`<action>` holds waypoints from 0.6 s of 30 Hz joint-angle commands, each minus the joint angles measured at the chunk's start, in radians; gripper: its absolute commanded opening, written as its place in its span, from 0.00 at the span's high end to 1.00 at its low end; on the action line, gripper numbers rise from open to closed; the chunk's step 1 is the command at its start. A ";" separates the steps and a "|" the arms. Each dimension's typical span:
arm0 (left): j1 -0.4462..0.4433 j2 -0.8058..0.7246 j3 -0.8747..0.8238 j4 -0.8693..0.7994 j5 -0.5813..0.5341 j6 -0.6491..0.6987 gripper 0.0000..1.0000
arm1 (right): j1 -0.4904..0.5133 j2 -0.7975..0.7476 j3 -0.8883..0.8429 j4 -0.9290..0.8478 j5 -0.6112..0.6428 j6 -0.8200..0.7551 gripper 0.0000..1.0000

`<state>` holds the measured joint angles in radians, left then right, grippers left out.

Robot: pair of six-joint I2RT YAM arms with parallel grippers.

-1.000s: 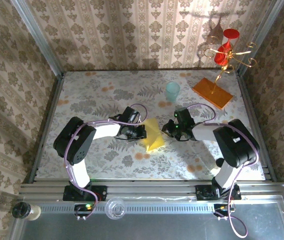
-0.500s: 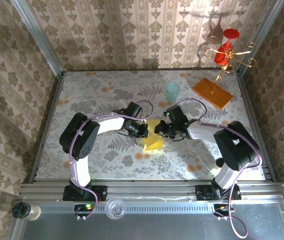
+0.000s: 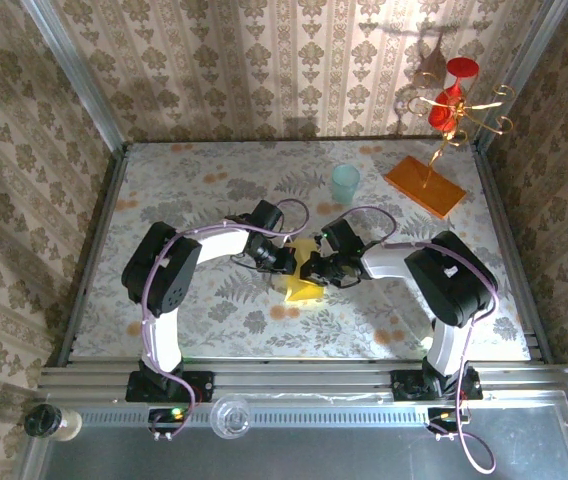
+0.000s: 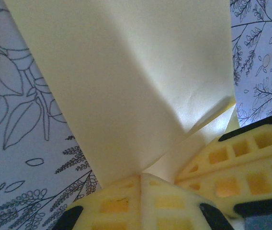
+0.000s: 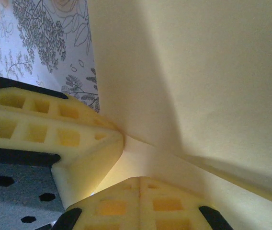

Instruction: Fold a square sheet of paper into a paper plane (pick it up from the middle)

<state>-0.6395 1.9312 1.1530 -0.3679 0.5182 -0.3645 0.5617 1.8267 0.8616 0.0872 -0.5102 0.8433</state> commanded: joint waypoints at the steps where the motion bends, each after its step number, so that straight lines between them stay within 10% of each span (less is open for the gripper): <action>1: 0.009 0.035 0.005 -0.035 -0.020 0.028 1.00 | 0.006 0.034 0.012 0.023 -0.029 0.017 0.93; 18: -0.012 -0.223 -0.104 0.075 -0.087 -0.201 0.99 | 0.006 0.112 -0.047 -0.037 0.091 0.116 0.94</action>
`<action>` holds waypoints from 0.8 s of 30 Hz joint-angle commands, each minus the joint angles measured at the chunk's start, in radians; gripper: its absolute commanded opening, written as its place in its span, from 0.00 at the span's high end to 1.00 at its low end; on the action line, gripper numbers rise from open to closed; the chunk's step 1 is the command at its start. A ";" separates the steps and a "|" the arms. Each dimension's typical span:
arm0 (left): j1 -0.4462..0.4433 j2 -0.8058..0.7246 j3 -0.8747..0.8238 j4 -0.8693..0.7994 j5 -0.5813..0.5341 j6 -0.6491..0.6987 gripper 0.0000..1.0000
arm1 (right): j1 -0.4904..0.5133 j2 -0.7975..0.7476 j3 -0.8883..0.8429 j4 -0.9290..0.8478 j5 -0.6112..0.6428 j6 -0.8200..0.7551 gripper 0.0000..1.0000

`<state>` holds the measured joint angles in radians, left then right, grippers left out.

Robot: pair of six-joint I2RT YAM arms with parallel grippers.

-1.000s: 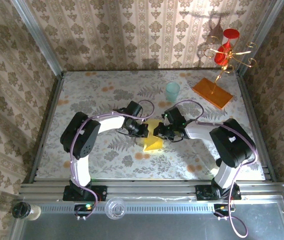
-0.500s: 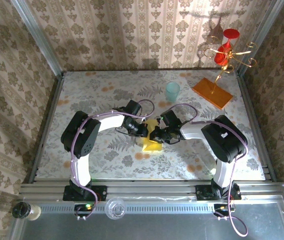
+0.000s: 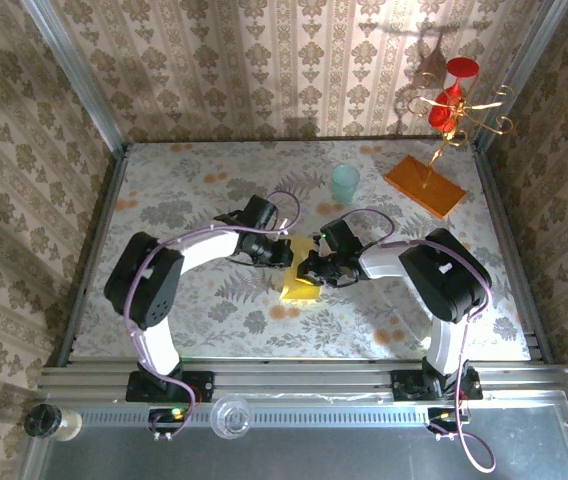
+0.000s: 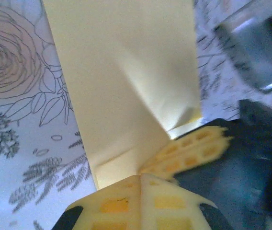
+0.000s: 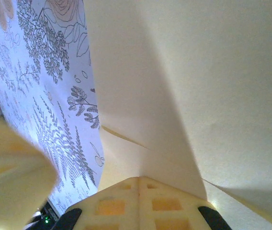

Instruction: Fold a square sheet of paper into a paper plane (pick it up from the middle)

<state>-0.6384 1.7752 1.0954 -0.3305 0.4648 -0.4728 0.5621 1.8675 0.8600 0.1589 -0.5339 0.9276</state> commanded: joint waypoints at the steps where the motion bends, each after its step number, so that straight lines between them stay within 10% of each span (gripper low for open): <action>1: -0.019 -0.089 -0.073 0.054 -0.038 -0.121 0.99 | 0.005 0.073 -0.045 -0.113 0.119 0.034 0.94; 24: -0.090 -0.122 -0.268 0.227 -0.016 -0.372 1.00 | 0.004 0.066 -0.036 -0.122 0.116 0.042 0.94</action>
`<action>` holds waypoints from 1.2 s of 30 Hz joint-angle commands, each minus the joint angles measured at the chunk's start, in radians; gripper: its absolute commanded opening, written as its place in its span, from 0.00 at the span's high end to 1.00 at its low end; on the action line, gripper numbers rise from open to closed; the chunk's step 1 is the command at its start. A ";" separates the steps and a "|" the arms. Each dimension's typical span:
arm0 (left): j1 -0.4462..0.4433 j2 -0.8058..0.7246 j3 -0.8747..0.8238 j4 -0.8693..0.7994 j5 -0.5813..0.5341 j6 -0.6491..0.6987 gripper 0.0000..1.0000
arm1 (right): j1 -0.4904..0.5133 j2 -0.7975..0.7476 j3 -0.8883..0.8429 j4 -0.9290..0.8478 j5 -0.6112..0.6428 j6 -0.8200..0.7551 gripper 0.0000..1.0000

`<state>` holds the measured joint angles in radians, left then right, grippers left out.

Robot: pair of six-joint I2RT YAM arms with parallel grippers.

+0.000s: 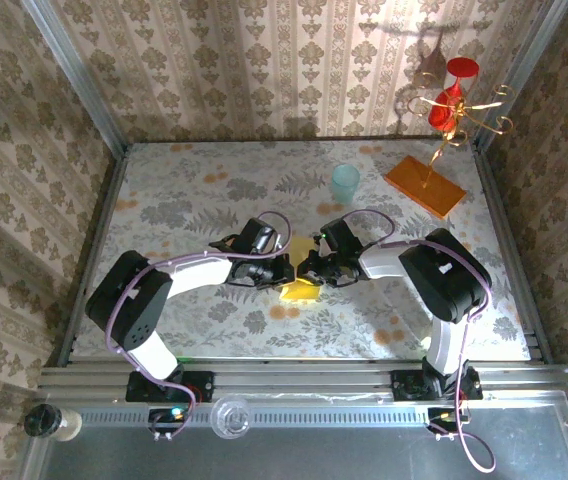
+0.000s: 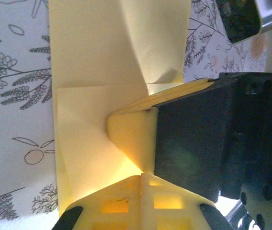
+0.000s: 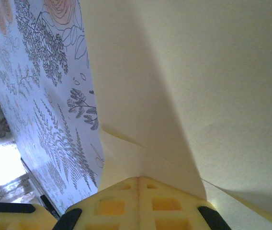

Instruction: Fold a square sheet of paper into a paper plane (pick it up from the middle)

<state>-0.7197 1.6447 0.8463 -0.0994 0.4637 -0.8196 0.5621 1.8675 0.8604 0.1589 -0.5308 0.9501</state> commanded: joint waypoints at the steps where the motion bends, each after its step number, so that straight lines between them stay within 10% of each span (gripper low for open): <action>1: -0.009 0.002 -0.025 -0.010 -0.024 -0.026 1.00 | 0.004 0.066 -0.037 -0.121 0.112 0.020 0.94; 14: -0.010 0.048 -0.061 0.201 0.109 -0.093 1.00 | 0.004 0.067 -0.039 -0.103 0.101 0.022 0.94; 36: 0.012 0.085 -0.084 0.105 0.037 -0.066 1.00 | 0.005 0.070 -0.042 -0.098 0.096 0.026 0.94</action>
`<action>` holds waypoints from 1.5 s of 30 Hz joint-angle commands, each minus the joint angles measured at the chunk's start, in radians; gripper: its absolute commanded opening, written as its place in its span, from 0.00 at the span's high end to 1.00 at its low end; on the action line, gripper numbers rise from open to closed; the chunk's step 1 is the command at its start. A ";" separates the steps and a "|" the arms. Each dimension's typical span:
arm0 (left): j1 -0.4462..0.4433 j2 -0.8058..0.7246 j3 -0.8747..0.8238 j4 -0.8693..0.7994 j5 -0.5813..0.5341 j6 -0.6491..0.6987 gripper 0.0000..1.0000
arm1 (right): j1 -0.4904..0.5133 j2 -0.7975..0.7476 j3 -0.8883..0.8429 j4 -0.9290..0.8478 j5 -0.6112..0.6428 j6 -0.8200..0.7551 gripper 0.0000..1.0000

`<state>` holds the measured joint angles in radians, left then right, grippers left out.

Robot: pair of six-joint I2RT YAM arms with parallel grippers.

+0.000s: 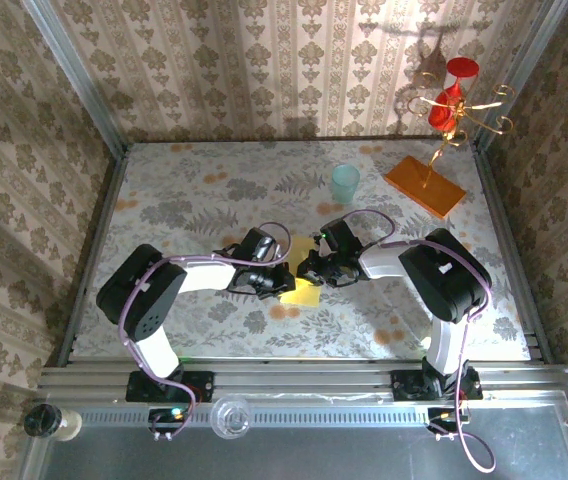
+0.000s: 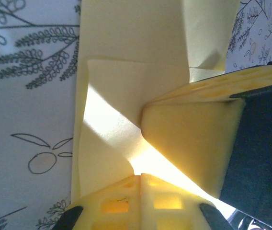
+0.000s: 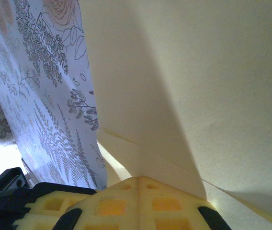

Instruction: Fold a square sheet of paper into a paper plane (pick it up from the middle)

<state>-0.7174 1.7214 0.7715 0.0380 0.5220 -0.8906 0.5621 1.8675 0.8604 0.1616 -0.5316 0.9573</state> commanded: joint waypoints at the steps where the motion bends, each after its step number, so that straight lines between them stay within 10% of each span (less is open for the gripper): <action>1: 0.012 0.007 -0.010 -0.039 -0.022 0.009 1.00 | 0.004 0.070 -0.044 -0.101 0.098 0.018 0.94; 30: 0.070 -0.146 -0.227 -0.219 0.005 0.087 1.00 | -0.012 0.097 -0.063 -0.175 0.123 -0.038 0.94; 45: 0.063 -0.166 -0.039 -0.080 0.021 0.063 1.00 | -0.014 0.096 -0.025 -0.126 0.076 -0.057 0.94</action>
<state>-0.6472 1.5066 0.7017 -0.0879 0.5285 -0.8139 0.5545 1.8740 0.8616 0.1581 -0.5453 0.9173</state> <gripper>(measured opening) 0.060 0.060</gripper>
